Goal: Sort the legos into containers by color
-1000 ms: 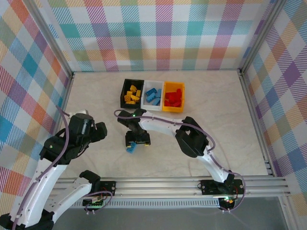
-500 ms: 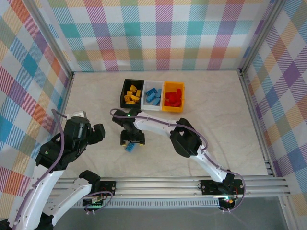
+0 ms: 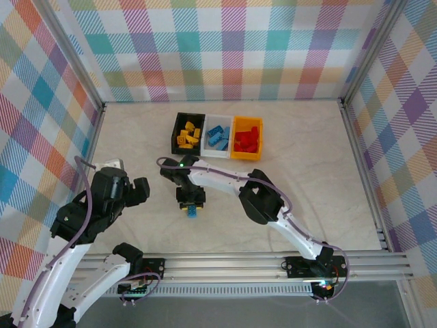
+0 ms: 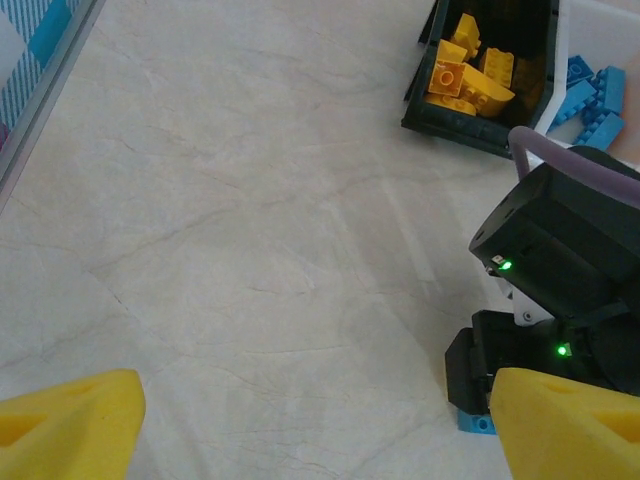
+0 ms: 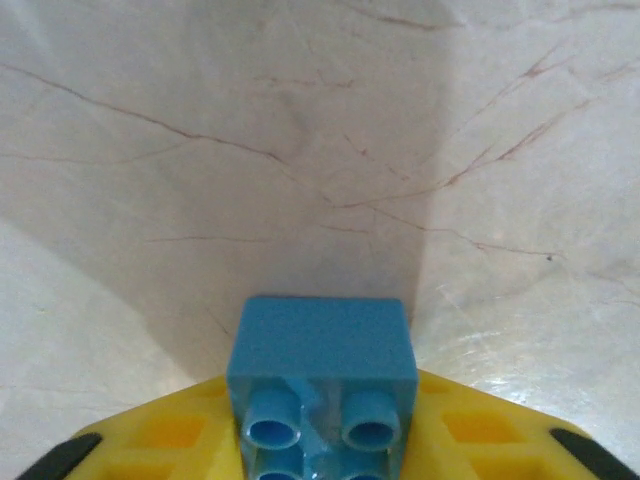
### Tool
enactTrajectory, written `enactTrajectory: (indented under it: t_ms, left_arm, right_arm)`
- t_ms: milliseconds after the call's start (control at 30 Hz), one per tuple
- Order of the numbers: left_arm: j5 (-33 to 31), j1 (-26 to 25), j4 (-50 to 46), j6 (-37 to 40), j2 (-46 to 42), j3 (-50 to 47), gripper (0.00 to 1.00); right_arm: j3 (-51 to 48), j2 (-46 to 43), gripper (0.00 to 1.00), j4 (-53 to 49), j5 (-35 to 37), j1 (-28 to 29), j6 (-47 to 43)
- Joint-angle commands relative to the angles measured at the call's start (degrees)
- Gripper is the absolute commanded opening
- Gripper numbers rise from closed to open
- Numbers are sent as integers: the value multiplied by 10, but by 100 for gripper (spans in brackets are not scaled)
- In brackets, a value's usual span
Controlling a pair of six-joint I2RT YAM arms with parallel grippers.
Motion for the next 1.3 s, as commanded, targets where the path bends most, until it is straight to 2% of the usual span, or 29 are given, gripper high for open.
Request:
enactTrajectory:
  t_ms: [0, 200, 367, 500, 733, 933, 1033, 1267]
  left_arm:
    - [9, 7, 19, 12, 5, -10, 90]
    - [27, 6, 37, -2, 23, -17, 90]
    - [70, 7, 63, -42, 44, -38, 91]
    - [112, 7, 93, -87, 57, -70, 90]
    - [123, 12, 107, -113, 83, -80, 91]
    - [122, 22, 95, -97, 129, -45, 91]
    - [122, 26, 95, -98, 143, -37, 91]
    - [121, 33, 91, -88, 156, -30, 91]
  right_arm:
    - [-44, -32, 34, 0, 4, -10, -6]
    - [-112, -123, 29, 45, 23, -58, -28]
    - [-77, -152, 29, 62, 23, -139, -68]
    - [-6, -128, 29, 72, 5, -204, -103]
    - [161, -27, 30, 89, -15, -276, -150]
    - [182, 17, 31, 163, -55, -302, -145]
    - [182, 33, 33, 198, -71, -307, -145]
    - [202, 48, 56, 225, -92, -308, -148]
